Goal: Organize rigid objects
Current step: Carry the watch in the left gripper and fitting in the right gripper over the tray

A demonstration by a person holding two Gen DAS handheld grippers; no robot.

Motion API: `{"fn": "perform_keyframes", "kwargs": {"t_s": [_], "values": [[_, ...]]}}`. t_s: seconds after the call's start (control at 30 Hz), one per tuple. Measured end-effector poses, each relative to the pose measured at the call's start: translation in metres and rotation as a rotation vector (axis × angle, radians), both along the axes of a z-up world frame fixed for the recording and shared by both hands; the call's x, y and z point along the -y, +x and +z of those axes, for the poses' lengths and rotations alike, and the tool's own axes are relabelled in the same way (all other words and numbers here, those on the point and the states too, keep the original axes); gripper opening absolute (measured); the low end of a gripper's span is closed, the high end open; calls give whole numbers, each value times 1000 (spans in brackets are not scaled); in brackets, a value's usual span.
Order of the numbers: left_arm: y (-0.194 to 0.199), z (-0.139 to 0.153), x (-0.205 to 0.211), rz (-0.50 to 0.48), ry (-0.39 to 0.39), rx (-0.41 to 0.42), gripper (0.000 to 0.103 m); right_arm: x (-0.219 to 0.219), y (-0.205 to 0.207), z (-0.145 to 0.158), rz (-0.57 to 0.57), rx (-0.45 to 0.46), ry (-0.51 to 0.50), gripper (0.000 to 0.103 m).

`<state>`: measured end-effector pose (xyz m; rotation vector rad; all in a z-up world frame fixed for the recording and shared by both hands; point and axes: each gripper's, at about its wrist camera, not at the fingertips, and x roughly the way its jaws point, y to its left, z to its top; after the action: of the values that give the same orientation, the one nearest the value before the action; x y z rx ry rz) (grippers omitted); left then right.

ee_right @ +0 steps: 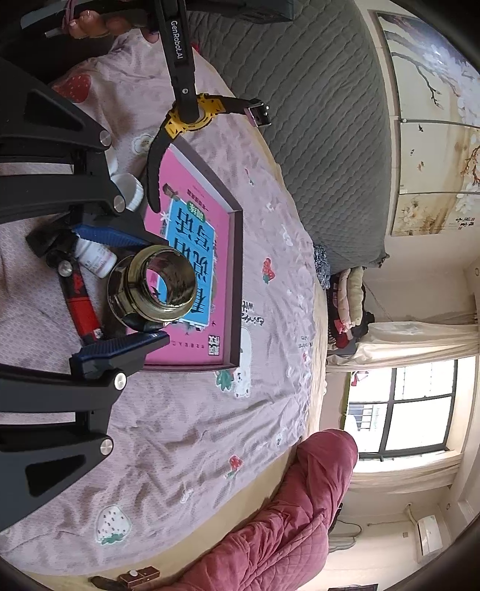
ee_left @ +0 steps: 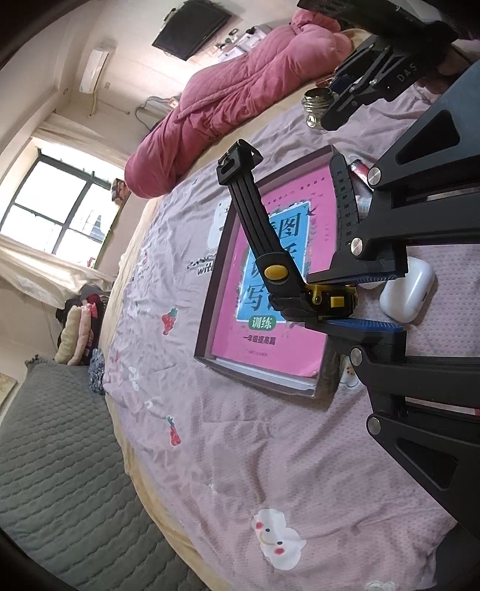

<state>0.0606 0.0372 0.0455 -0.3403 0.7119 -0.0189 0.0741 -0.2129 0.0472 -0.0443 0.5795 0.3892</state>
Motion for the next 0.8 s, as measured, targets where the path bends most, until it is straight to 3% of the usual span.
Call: {"fn": "perform_keyframes", "kwargs": {"t_s": [0.8], "values": [[42,5,-14,56,-12,-21,16,-3,32,1,10,42,-5,43]]}}
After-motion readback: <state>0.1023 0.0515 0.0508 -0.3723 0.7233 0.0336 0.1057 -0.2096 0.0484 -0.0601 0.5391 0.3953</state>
